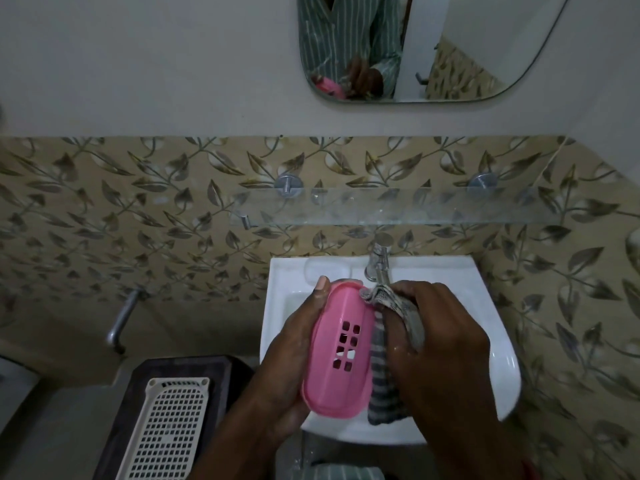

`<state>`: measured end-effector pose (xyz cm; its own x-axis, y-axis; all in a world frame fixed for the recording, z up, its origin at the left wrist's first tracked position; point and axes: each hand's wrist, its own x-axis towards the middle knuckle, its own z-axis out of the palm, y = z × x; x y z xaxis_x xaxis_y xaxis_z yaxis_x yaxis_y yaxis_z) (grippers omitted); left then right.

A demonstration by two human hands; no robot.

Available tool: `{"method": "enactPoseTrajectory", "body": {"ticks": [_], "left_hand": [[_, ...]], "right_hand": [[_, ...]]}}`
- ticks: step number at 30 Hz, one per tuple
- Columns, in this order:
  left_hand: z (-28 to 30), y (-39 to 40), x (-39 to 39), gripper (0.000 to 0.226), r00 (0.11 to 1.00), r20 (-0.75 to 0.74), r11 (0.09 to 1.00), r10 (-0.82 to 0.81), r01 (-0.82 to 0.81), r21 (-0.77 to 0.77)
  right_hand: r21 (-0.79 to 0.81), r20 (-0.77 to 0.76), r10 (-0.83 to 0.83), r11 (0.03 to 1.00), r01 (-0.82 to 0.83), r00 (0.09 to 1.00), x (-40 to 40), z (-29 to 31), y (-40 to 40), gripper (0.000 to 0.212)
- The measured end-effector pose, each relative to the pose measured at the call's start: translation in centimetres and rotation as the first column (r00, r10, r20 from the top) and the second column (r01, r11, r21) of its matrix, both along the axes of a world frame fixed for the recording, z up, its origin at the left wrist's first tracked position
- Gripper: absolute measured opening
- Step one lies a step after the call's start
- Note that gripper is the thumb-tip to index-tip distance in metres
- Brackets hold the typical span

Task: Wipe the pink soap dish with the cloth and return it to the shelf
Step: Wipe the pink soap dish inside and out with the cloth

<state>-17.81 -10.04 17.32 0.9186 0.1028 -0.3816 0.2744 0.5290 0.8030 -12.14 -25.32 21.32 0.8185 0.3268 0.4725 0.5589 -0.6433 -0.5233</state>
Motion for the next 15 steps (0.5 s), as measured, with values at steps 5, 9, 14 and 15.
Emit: {"method": "enactPoseTrajectory", "body": {"ticks": [5,9,14,15], "left_hand": [[0.3,0.5,-0.2,0.059,0.996,0.088,0.999,-0.017,0.013,0.046],[1.3,0.0,0.1,0.063,0.979,0.193,0.970,-0.070,0.022,0.241],[1.3,-0.5,0.6,0.052,0.964,0.229,0.933,-0.132,0.043,0.359],[1.3,-0.4,0.6,0.053,0.966,0.225,0.924,-0.130,0.036,0.380]], "right_hand": [[0.097,-0.066,-0.051,0.994,0.057,0.997,0.9,0.2,-1.2,0.030],[0.207,-0.154,0.068,0.978,-0.035,0.986,1.9,1.3,-1.5,0.031],[0.156,-0.121,0.295,0.949,-0.275,0.948,0.3,1.9,-0.4,0.029],[0.163,-0.117,0.317,0.941,-0.296,0.941,0.1,2.0,-0.4,0.032]]}}
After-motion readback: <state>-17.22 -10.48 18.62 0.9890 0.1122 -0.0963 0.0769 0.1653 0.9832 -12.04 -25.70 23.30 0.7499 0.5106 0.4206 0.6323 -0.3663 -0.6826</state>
